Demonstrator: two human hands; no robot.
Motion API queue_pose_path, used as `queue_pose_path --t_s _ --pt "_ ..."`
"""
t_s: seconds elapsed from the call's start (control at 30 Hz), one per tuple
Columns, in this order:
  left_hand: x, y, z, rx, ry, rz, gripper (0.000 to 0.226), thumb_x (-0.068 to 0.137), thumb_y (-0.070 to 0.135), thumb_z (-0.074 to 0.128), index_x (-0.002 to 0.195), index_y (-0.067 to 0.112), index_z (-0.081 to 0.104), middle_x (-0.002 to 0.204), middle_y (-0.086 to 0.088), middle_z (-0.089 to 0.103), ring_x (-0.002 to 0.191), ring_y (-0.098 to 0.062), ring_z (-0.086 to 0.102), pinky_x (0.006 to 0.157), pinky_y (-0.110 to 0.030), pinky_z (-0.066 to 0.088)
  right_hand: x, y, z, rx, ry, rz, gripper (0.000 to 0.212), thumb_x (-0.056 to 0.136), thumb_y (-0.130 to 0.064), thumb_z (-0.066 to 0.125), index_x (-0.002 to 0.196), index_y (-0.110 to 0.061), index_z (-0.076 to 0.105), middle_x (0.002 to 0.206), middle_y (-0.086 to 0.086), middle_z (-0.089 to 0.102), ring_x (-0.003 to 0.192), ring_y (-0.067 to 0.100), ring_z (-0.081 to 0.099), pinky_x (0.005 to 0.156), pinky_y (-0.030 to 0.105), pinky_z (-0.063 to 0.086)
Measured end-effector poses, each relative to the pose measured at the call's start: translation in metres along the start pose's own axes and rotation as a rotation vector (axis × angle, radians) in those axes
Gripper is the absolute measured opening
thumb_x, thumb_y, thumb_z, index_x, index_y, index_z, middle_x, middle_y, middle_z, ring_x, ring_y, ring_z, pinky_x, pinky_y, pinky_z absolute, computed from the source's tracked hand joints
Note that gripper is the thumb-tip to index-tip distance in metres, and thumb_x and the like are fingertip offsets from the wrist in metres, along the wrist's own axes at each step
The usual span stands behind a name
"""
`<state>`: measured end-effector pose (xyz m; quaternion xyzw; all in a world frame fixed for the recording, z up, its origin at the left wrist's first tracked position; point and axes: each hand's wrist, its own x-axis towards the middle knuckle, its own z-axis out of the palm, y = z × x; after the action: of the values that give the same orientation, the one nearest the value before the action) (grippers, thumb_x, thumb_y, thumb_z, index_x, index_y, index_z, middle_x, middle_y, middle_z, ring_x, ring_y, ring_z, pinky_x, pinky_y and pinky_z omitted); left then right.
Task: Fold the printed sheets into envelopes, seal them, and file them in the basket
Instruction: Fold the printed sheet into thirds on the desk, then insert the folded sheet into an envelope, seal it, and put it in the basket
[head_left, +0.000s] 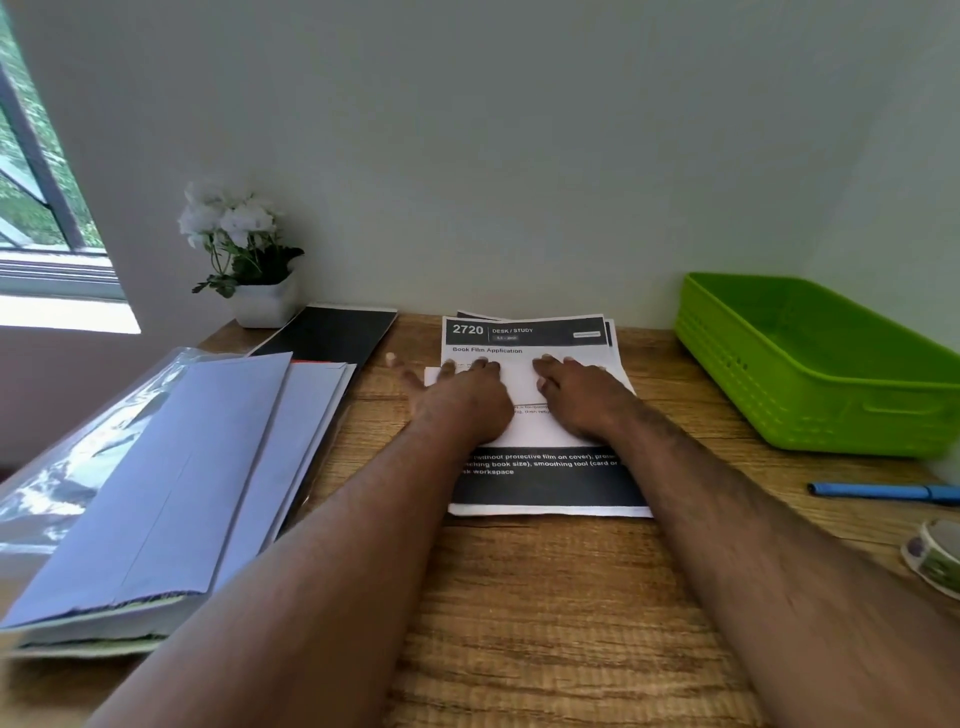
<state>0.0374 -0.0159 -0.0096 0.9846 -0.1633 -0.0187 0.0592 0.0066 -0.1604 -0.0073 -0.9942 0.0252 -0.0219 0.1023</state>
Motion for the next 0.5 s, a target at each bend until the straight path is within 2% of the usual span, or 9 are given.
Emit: queue_pose_path --t_s 0.13,0.27,0.33,0.4,0.5 --pt "-0.008 -0.031 -0.003 0.073 0.028 -0.143 0.054 0.1 0.037 0.019 0.153 0.027 0.02 0.162 0.003 0.02 0.15 -0.029 0.003 0.076 -0.076 -0.034 0.0 0.002 0.001 0.012 -0.018 -0.007 0.047 0.105 -0.028 0.023 0.151 -0.022 0.023 0.16 -0.006 0.016 0.147 0.018 0.016 0.119 0.041 0.013" --pt "-0.022 -0.039 -0.012 0.101 0.115 -0.13 0.05 0.099 0.027 0.026 0.147 0.019 0.036 0.159 -0.003 0.029 0.151 -0.03 0.001 0.088 -0.072 -0.031 -0.002 0.004 0.002 -0.031 0.01 0.011 0.047 0.105 -0.028 0.021 0.151 -0.019 0.023 0.159 0.0 0.022 0.145 0.022 0.022 0.118 0.041 0.018" --pt "-0.023 -0.046 -0.02 0.042 0.27 -0.137 0.053 0.097 0.024 0.031 0.149 0.019 0.031 0.159 -0.001 0.027 0.15 -0.031 0.004 0.094 -0.073 -0.027 -0.004 0.005 0.002 -0.071 0.057 -0.007 0.047 0.105 -0.028 0.022 0.15 -0.017 0.024 0.158 0.004 0.025 0.144 0.024 0.024 0.117 0.04 0.019" --pt "-0.022 -0.058 -0.031 0.021 0.402 -0.187 0.056 0.095 0.023 0.036 0.151 0.021 0.028 0.159 -0.003 0.027 0.149 -0.034 0.009 0.098 -0.075 -0.02 -0.003 0.003 0.003 -0.113 0.132 -0.091 0.048 0.104 -0.028 0.023 0.151 -0.017 0.023 0.159 0.001 0.021 0.146 0.021 0.018 0.118 0.039 0.013" --pt "-0.024 -0.083 -0.045 -0.041 0.354 -0.329 0.048 0.092 0.026 0.042 0.139 0.021 0.047 0.158 -0.012 0.027 0.146 -0.045 0.009 0.107 -0.076 -0.005 -0.001 -0.007 0.003 -0.053 0.199 -0.235 0.048 0.104 -0.027 0.028 0.15 -0.016 0.026 0.158 0.001 0.024 0.147 0.018 0.016 0.119 0.034 0.008"
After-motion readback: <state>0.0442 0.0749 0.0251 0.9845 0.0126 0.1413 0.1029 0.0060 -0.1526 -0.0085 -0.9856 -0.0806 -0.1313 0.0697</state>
